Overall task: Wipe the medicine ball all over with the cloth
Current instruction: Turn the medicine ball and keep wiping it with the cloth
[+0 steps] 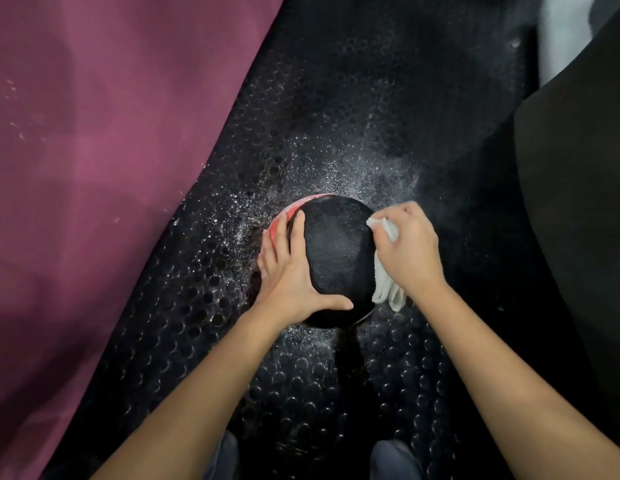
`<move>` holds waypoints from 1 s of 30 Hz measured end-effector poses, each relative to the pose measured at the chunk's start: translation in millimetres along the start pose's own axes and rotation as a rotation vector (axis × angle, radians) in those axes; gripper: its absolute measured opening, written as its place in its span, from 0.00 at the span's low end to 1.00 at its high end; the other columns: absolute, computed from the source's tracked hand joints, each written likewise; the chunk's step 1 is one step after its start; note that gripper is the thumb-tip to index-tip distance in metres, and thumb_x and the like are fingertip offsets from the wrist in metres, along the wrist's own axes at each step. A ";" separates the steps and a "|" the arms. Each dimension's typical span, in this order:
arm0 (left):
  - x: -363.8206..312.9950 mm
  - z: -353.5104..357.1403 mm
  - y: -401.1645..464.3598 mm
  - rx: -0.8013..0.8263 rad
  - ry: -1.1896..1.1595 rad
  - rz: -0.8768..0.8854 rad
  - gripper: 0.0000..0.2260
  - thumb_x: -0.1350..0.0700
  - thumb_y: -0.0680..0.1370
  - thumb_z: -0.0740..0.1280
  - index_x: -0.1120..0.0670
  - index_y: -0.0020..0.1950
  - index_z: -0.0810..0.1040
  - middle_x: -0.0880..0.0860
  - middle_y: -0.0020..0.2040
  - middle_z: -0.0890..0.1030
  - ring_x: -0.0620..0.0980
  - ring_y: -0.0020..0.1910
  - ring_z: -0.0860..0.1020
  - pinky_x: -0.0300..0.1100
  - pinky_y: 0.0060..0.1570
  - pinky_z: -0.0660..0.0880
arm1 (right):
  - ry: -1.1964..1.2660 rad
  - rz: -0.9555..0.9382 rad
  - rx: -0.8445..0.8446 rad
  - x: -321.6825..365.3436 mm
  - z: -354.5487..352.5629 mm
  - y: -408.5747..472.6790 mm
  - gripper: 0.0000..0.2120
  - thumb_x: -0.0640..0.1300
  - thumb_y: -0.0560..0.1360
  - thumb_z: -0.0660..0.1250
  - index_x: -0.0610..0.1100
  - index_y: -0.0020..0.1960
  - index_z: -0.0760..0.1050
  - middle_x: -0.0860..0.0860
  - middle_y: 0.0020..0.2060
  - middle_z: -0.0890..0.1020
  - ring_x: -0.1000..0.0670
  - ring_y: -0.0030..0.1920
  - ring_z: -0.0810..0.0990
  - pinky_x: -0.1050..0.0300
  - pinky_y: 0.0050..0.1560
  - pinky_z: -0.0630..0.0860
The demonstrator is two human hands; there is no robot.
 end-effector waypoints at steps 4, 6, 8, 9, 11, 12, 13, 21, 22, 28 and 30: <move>2.7 -1.0 -1.1 -0.011 0.010 -0.009 0.67 0.38 0.57 0.81 0.46 0.77 0.32 0.46 0.76 0.31 0.56 0.76 0.33 0.58 0.74 0.40 | -0.138 -0.246 -0.015 31.5 7.3 -24.6 0.04 0.40 0.75 0.68 0.42 0.49 0.80 0.46 0.49 0.76 0.44 0.49 0.74 0.53 0.43 0.72; 3.4 -0.1 -6.5 -0.018 0.024 0.013 0.67 0.39 0.57 0.81 0.47 0.77 0.32 0.47 0.77 0.31 0.56 0.76 0.33 0.59 0.75 0.41 | -0.145 -0.250 0.016 25.1 4.2 -16.3 0.05 0.41 0.76 0.67 0.42 0.50 0.80 0.46 0.49 0.76 0.44 0.50 0.74 0.55 0.45 0.69; 1.7 2.6 -11.4 -0.028 0.040 0.040 0.67 0.39 0.57 0.81 0.48 0.77 0.33 0.47 0.76 0.31 0.56 0.76 0.33 0.61 0.75 0.41 | -0.125 -0.122 0.012 9.1 -1.1 3.0 0.07 0.41 0.77 0.65 0.42 0.52 0.80 0.46 0.51 0.76 0.44 0.52 0.74 0.56 0.49 0.67; 0.3 3.6 -12.4 -0.029 0.053 0.050 0.67 0.39 0.57 0.81 0.48 0.77 0.33 0.47 0.76 0.31 0.56 0.76 0.33 0.61 0.75 0.42 | -0.135 -0.082 0.003 6.0 -1.8 6.2 0.08 0.41 0.77 0.65 0.42 0.53 0.80 0.46 0.51 0.76 0.43 0.53 0.73 0.56 0.50 0.67; -1.1 3.8 -11.9 -0.022 0.073 0.052 0.67 0.39 0.57 0.81 0.48 0.77 0.33 0.47 0.76 0.31 0.55 0.76 0.32 0.61 0.75 0.41 | -0.175 -0.141 -0.023 19.7 1.6 -6.9 0.07 0.39 0.76 0.66 0.41 0.52 0.80 0.45 0.51 0.76 0.43 0.51 0.73 0.54 0.50 0.69; -1.2 3.3 -11.6 -0.018 0.079 0.050 0.67 0.39 0.57 0.81 0.49 0.77 0.33 0.48 0.76 0.31 0.55 0.76 0.32 0.60 0.75 0.41 | -0.184 -0.214 -0.015 30.1 5.6 -19.6 0.05 0.38 0.75 0.67 0.40 0.50 0.80 0.44 0.50 0.76 0.42 0.49 0.73 0.53 0.47 0.71; -1.6 2.9 -11.8 -0.018 0.088 0.056 0.67 0.39 0.57 0.81 0.49 0.77 0.33 0.49 0.76 0.31 0.55 0.76 0.32 0.59 0.75 0.41 | -0.187 -0.298 0.007 39.0 7.6 -31.8 0.04 0.38 0.74 0.68 0.41 0.49 0.80 0.44 0.49 0.77 0.42 0.47 0.74 0.53 0.44 0.72; -9.0 8.7 -9.8 0.045 0.210 0.156 0.67 0.36 0.57 0.79 0.44 0.75 0.29 0.48 0.76 0.30 0.55 0.75 0.30 0.60 0.74 0.38 | -0.154 -0.110 0.044 1.8 2.2 11.0 0.08 0.41 0.77 0.64 0.42 0.53 0.80 0.47 0.52 0.76 0.44 0.53 0.73 0.55 0.51 0.67; -7.8 6.5 -7.1 0.083 0.209 0.155 0.67 0.37 0.57 0.80 0.44 0.76 0.30 0.47 0.76 0.30 0.55 0.75 0.30 0.60 0.74 0.38 | -0.149 -0.112 0.040 1.0 3.2 6.9 0.08 0.41 0.77 0.64 0.42 0.53 0.80 0.47 0.52 0.76 0.44 0.53 0.73 0.55 0.51 0.67; -6.4 -2.9 1.8 0.230 0.091 0.084 0.65 0.42 0.59 0.81 0.36 0.73 0.29 0.44 0.73 0.23 0.55 0.73 0.25 0.66 0.71 0.39 | -0.079 0.021 0.004 -6.2 -1.7 -1.7 0.08 0.44 0.78 0.63 0.45 0.53 0.79 0.49 0.52 0.76 0.45 0.54 0.74 0.55 0.49 0.68; -6.1 -2.2 -0.5 0.147 -0.018 0.032 0.65 0.39 0.59 0.80 0.39 0.74 0.28 0.44 0.75 0.26 0.53 0.74 0.28 0.65 0.73 0.40 | -0.043 0.070 -0.017 -9.0 0.2 -7.0 0.08 0.45 0.78 0.64 0.46 0.53 0.79 0.49 0.53 0.75 0.45 0.55 0.74 0.55 0.50 0.69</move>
Point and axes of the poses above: each hand's wrist, its own y-axis towards the middle knuckle, its own z-axis out of the palm, x = y × z, the point moved 8 cm from there along y, towards the middle knuckle
